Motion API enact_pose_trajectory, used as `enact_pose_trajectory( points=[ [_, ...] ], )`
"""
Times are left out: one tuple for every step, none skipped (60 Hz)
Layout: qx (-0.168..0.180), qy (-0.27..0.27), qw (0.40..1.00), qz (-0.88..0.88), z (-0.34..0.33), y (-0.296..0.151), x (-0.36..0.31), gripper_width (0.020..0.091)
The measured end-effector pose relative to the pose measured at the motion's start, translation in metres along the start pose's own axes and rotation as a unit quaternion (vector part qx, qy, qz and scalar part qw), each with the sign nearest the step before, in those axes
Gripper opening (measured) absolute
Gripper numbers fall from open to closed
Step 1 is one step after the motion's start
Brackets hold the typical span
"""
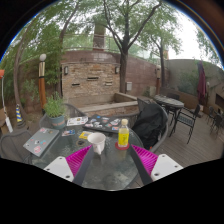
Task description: Pour water
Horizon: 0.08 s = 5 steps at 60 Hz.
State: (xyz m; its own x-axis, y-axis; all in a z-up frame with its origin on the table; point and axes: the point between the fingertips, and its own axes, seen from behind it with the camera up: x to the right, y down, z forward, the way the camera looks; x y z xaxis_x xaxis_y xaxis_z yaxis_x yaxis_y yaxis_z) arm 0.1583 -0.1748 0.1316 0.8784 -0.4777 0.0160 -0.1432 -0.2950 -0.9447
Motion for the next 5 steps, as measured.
enact_pose_trajectory(
  points=[
    [0.0, 0.001, 1.0, 0.003, -0.011, 0.001, -0.003, 0.0843],
    [-0.002, 0.002, 1.0, 0.006, -0.022, 0.0, -0.006, 0.0843],
    [-0.003, 0.003, 1.0, 0.009, -0.033, -0.001, -0.009, 0.0842],
    [-0.004, 0.003, 1.0, 0.01, -0.043, -0.001, -0.013, 0.0844],
    [-0.004, 0.002, 1.0, 0.011, -0.055, 0.0, -0.016, 0.0844]
  ],
)
